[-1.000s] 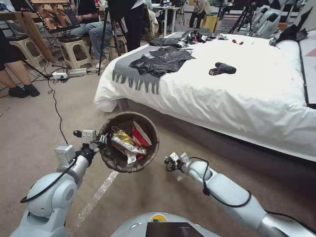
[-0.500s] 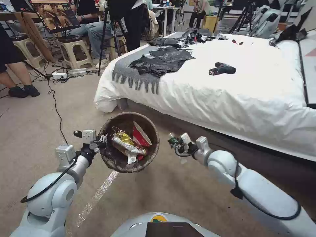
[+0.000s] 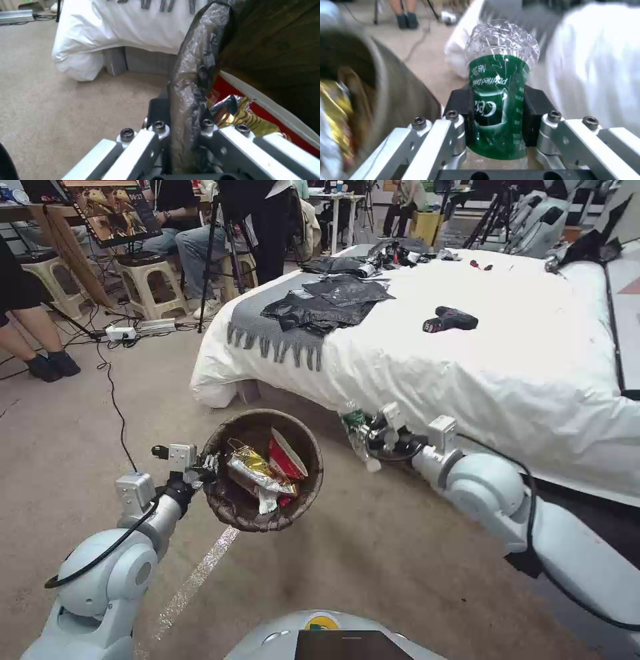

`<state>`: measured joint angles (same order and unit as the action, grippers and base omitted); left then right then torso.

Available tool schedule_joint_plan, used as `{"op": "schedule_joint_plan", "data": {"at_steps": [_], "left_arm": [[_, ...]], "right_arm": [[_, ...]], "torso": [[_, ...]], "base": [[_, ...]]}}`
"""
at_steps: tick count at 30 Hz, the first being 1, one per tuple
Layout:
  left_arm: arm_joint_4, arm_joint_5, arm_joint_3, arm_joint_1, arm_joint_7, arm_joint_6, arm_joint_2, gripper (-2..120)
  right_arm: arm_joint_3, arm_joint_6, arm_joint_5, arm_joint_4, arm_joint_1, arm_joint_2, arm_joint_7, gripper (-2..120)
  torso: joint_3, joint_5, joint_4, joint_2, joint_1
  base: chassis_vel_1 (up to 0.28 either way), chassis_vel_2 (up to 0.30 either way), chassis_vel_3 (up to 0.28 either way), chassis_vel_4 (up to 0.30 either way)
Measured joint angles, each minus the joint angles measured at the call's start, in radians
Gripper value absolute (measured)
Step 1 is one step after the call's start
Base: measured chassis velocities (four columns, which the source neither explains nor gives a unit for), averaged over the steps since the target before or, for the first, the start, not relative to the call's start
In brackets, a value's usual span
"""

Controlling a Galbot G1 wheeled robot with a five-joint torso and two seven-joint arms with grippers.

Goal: Pick up the trash bin, then pick up the garbage from the floor and place it into the trash bin.

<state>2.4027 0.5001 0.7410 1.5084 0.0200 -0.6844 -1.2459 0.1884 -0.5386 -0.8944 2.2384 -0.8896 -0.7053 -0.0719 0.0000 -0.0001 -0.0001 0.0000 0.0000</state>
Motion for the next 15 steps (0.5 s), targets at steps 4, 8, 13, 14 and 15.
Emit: {"op": "schedule_joint_plan", "data": {"at_steps": [4, 8, 13, 14, 15], "left_arm": [[-0.003, 0.0, -0.002, -0.002, 0.0, -0.001, 0.003, 2], [-0.003, -0.001, -0.005, -0.004, 0.001, -0.003, 0.004, 2], [0.0, -0.002, -0.006, -0.005, 0.0, -0.01, 0.007, 2], [0.0, -0.002, -0.006, -0.005, 0.0, -0.01, 0.007, 2], [0.0, -0.002, -0.006, -0.005, 0.0, -0.01, 0.007, 2]], "right_arm": [[-0.025, 0.012, -0.05, 0.031, 0.086, 0.006, 0.011, 26], [-0.076, 0.019, -0.076, 0.039, 0.176, -0.02, 0.02, 26], [-0.138, 0.005, -0.093, 0.037, 0.252, -0.063, 0.05, 26], [-0.145, 0.003, -0.095, 0.037, 0.257, -0.067, 0.052, 26], [-0.145, 0.003, -0.095, 0.037, 0.257, -0.067, 0.052, 26]], "torso": [[0.0, 0.0, 0.0, 0.0, 0.0], [0.0, 0.0, 0.0002, 0.0, 0.0], [0.0, -0.0002, 0.0003, 0.0, 0.0], [0.0, -0.0001, 0.0002, 0.0, 0.0], [0.0, -0.0001, 0.0002, 0.0, 0.0]], "base": [[0.0, 0.0, 0.0, 0.0], [0.0, 0.0, 0.0, 0.0], [0.0, 0.0, 0.0, 0.0], [0.0, 0.0, 0.0, 0.0], [0.0, 0.0, 0.0, 0.0]]}}
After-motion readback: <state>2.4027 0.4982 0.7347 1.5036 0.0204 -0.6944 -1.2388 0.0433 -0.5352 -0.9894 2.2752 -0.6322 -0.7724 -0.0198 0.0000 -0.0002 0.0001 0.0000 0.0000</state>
